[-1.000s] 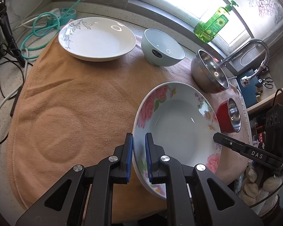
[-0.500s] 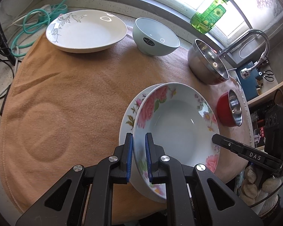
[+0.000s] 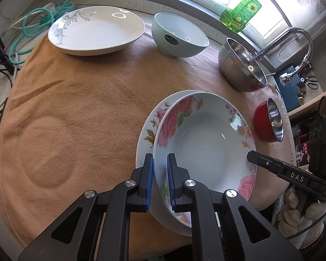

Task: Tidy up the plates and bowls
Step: 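Hold the stacked plates at the rim with the left tool, then open it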

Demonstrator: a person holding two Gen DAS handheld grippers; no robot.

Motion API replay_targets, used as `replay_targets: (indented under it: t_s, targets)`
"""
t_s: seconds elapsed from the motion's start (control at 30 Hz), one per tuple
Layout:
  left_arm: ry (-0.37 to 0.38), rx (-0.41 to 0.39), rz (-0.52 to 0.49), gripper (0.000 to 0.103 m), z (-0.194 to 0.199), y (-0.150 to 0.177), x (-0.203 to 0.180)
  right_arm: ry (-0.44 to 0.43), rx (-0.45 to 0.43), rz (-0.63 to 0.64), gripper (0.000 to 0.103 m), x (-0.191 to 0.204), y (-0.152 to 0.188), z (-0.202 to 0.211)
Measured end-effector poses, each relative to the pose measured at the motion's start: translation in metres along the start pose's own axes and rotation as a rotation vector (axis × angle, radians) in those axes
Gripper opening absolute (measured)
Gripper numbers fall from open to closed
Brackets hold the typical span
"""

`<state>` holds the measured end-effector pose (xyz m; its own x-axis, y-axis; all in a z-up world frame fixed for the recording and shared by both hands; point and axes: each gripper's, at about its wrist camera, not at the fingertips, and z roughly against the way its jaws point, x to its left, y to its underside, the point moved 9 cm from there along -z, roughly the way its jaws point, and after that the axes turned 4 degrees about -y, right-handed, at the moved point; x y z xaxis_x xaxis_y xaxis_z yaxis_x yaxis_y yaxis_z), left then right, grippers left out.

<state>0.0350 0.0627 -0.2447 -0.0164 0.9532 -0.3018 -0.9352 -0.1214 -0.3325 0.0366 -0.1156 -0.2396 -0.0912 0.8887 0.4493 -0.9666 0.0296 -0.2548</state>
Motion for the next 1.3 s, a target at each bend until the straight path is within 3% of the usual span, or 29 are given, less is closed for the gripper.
replay_targets:
  t_s: [0.67,1.3]
  targets:
    - [-0.041,-0.006,-0.06,0.011,0.0,0.0,-0.003,0.072,0.007,0.084,0.013,0.006,0.0,-0.002]
    - [-0.035,-0.035,-0.041,0.011,0.014,-0.006,0.007,0.107,-0.016,0.084,0.013,0.009,-0.003,0.005]
